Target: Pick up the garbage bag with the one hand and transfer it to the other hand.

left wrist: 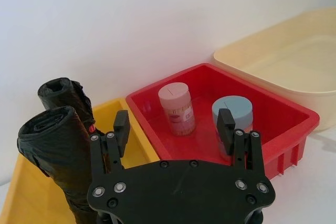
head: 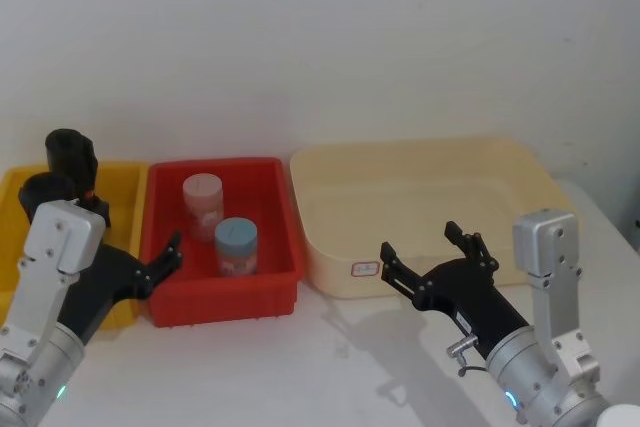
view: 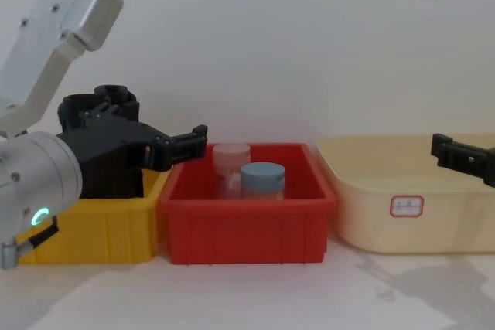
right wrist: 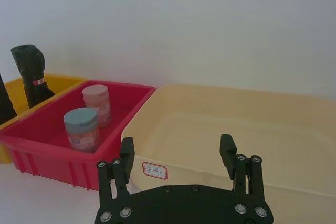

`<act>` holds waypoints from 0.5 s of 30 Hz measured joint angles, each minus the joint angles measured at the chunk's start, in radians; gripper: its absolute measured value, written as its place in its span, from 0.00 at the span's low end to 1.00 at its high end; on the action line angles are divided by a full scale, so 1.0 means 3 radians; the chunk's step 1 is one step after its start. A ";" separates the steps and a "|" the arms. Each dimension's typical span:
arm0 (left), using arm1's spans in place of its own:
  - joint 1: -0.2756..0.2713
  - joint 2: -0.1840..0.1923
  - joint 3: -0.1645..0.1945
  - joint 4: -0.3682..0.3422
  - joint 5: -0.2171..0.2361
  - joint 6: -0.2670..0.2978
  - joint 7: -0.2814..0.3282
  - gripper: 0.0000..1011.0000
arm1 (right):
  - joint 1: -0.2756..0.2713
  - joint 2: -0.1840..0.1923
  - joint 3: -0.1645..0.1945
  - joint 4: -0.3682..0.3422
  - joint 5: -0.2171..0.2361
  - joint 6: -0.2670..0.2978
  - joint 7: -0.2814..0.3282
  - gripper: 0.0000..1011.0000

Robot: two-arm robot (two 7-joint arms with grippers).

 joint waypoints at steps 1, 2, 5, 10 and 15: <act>0.0000 0.0000 0.0000 0.0000 0.0000 0.0000 0.0000 0.99 | 0.0000 0.0000 0.0000 0.0000 0.0000 0.0000 0.0000 0.99; 0.0000 0.0000 0.0000 0.0000 0.0000 0.0000 0.0000 0.99 | 0.0000 0.0000 0.0000 0.0000 0.0000 0.0000 0.0000 0.99; 0.0000 0.0000 0.0000 0.0000 0.0000 0.0000 0.0000 0.99 | 0.0000 0.0000 0.0000 0.0000 0.0000 0.0000 0.0000 0.99; 0.0000 0.0000 0.0000 0.0000 0.0000 0.0000 0.0000 0.99 | 0.0000 0.0000 0.0000 0.0000 0.0000 0.0000 0.0000 0.99; 0.0000 0.0000 0.0000 0.0000 0.0000 0.0000 0.0000 0.99 | 0.0000 0.0000 0.0000 0.0000 0.0000 0.0000 0.0000 0.99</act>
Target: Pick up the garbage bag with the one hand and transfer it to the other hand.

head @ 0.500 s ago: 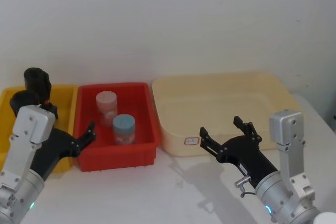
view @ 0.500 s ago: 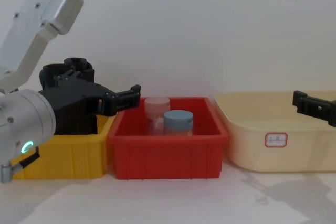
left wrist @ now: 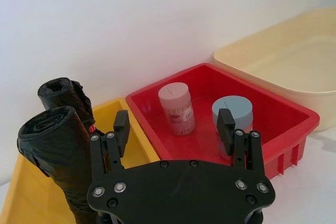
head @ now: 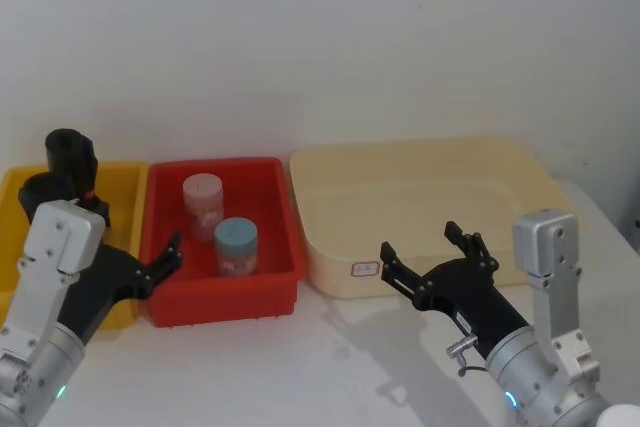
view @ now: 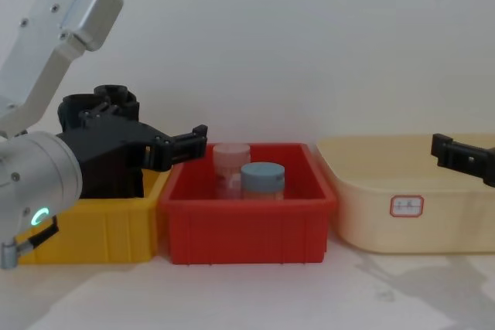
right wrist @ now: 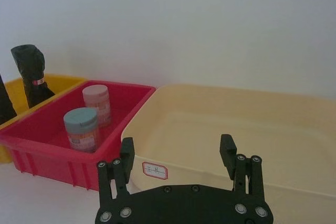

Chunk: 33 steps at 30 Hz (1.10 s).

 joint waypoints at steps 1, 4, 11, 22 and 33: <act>0.0000 0.0000 0.0000 0.0000 0.0000 0.0000 0.0000 0.99 | 0.0000 0.0000 0.0000 0.0000 0.0000 0.0000 0.0000 0.99; 0.0000 0.0000 0.0000 0.0000 0.0000 0.0000 0.0000 0.99 | 0.0000 0.0000 0.0000 0.0000 0.0000 0.0000 0.0000 0.99; 0.0000 0.0000 0.0000 0.0000 0.0000 0.0000 0.0000 0.99 | 0.0000 0.0000 0.0000 0.0000 0.0000 0.0000 0.0000 0.99; 0.0000 0.0000 0.0000 0.0000 0.0000 0.0000 0.0000 0.99 | 0.0000 0.0000 0.0000 0.0000 0.0000 0.0000 0.0000 0.99; 0.0000 0.0000 0.0000 0.0000 0.0000 0.0000 0.0000 0.99 | 0.0000 0.0000 0.0000 0.0000 0.0000 0.0000 0.0000 0.99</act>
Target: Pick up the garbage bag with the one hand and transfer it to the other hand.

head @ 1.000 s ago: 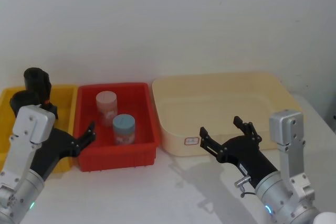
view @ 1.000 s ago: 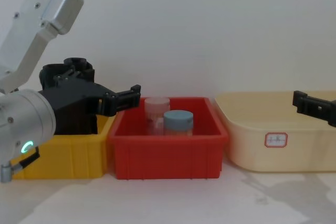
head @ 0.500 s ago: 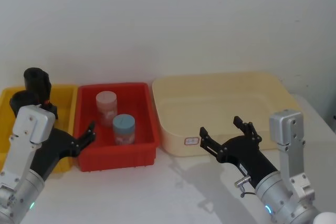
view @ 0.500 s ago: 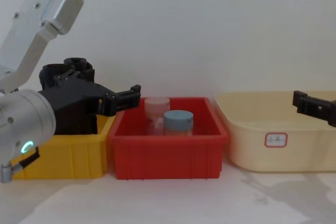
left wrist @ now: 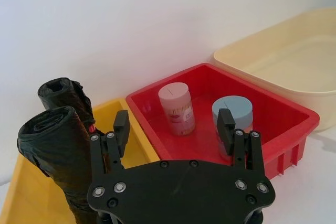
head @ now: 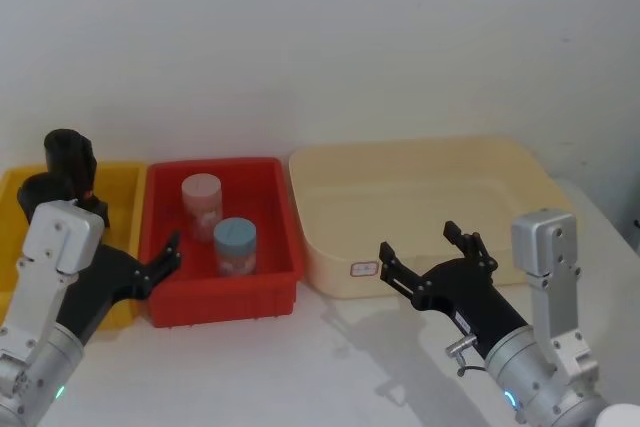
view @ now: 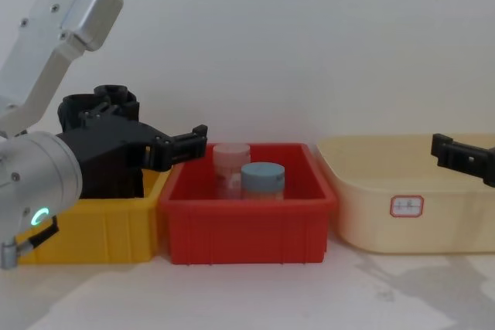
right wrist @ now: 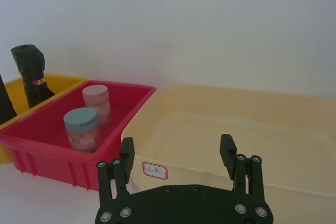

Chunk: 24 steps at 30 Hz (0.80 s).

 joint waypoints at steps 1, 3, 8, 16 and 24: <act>0.0000 0.0000 0.0000 0.0000 0.0000 0.0000 0.0000 0.99 | 0.0000 0.0000 0.0000 0.0000 0.0000 0.0000 0.0000 0.99; 0.0000 0.0000 0.0000 0.0000 0.0000 0.0000 0.0000 0.99 | 0.0000 0.0000 0.0000 0.0000 0.0000 0.0000 0.0000 0.99; 0.0000 0.0000 0.0000 0.0000 0.0000 0.0000 0.0000 0.99 | 0.0000 0.0000 0.0000 0.0000 0.0000 0.0000 0.0000 0.99; 0.0000 0.0000 0.0000 0.0000 0.0000 0.0000 0.0000 0.99 | 0.0000 0.0000 0.0000 0.0000 0.0000 0.0000 0.0000 0.99; 0.0000 -0.0001 -0.0001 -0.0001 0.0000 0.0000 0.0000 0.99 | 0.0000 0.0000 0.0000 0.0000 0.0000 0.0000 0.0000 0.99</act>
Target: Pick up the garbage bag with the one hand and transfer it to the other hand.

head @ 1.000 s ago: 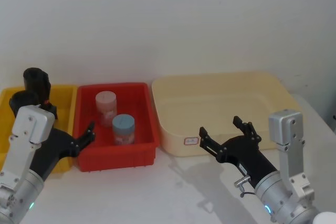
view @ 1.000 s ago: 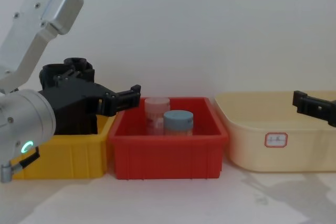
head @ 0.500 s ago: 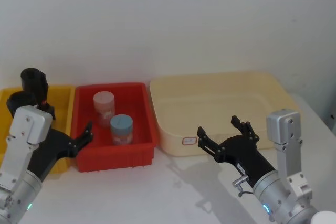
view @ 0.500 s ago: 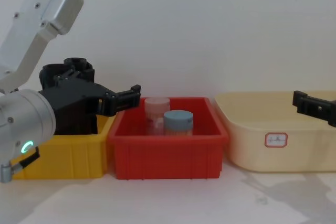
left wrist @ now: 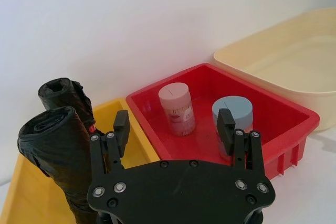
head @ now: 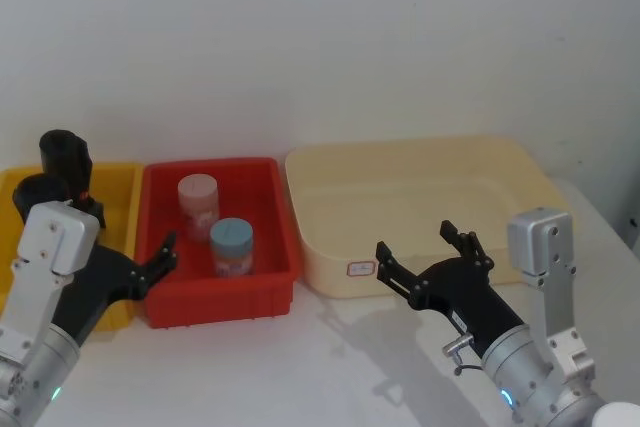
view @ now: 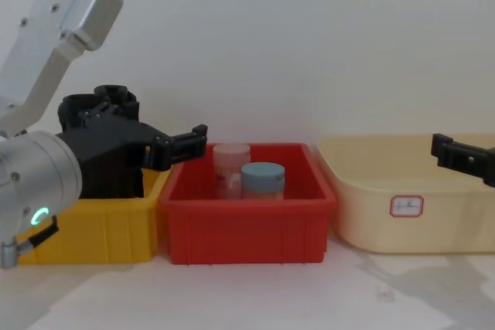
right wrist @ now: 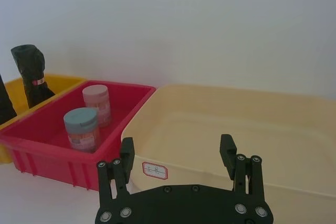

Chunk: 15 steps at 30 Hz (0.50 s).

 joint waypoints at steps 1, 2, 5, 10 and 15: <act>0.0002 0.0000 -0.0003 -0.0002 0.0000 0.0000 -0.0001 0.99 | 0.0000 0.0000 0.0000 0.0000 0.0000 0.0000 0.0000 0.99; 0.0003 0.0000 -0.0006 -0.0007 -0.0001 0.0001 -0.0002 0.99 | 0.0000 0.0000 0.0000 0.0000 0.0000 0.0000 0.0000 0.99; 0.0018 0.0003 -0.0027 -0.0026 -0.0015 0.0019 -0.0005 0.99 | 0.0000 0.0000 0.0000 0.0000 0.0000 0.0000 0.0000 0.99; 0.0085 0.0031 -0.0112 -0.0100 -0.0106 0.0111 -0.0011 0.99 | 0.0000 0.0000 0.0000 0.0000 0.0000 0.0000 0.0000 0.99; 0.0175 0.0075 -0.0250 -0.0184 -0.0221 0.0213 -0.0012 0.99 | 0.0000 0.0000 0.0000 0.0000 0.0000 0.0000 0.0000 0.99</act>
